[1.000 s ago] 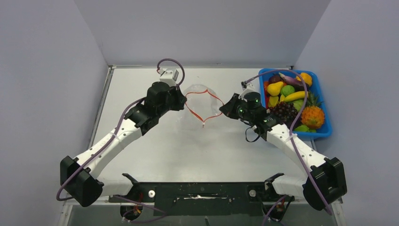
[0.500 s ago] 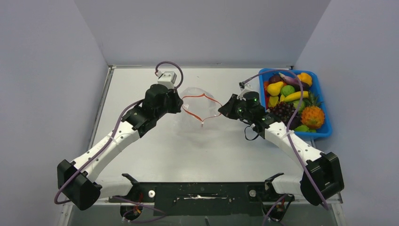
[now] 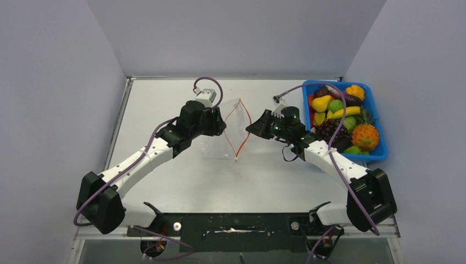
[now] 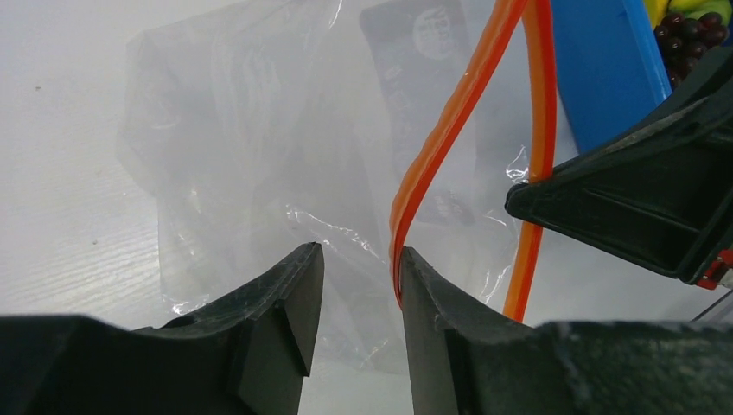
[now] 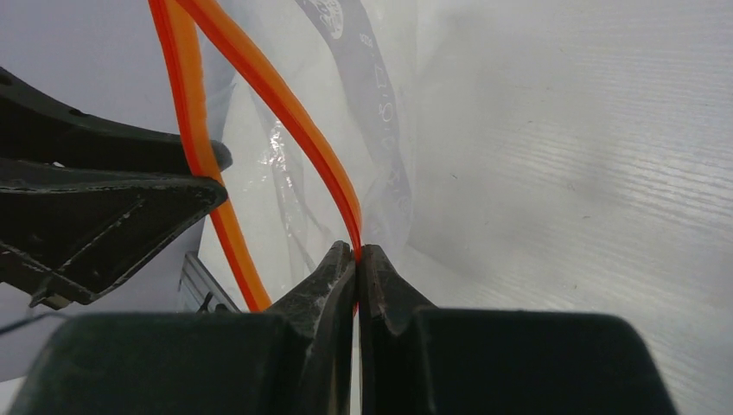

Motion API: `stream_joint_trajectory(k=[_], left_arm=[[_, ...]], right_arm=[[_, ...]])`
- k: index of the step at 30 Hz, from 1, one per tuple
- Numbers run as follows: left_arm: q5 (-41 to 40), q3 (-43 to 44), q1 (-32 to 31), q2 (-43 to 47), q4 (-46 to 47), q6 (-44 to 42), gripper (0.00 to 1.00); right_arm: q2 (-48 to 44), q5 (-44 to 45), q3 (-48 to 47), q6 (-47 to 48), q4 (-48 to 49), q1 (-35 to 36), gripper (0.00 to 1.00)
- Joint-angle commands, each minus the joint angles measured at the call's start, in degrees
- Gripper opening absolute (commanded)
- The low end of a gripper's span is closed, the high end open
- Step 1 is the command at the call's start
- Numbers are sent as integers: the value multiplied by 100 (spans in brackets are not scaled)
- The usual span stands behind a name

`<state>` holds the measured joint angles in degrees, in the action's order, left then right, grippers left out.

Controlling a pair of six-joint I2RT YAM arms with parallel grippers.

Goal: Place the food in the zip-top bag and seal the zipper
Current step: Open the zipper of the food storage bag at the center of the board.

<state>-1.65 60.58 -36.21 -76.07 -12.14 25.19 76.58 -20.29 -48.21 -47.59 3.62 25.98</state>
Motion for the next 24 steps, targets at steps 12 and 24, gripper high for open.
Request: stream_joint_trajectory(k=[12,24], left_arm=[[440,176,11,-293,827,-102,49],[-41,288,9,-185,535,-282,0]], right_arm=[[-108,-95,57,-137,535,36,0],[-112,327,-78,264,-123,-12,0]])
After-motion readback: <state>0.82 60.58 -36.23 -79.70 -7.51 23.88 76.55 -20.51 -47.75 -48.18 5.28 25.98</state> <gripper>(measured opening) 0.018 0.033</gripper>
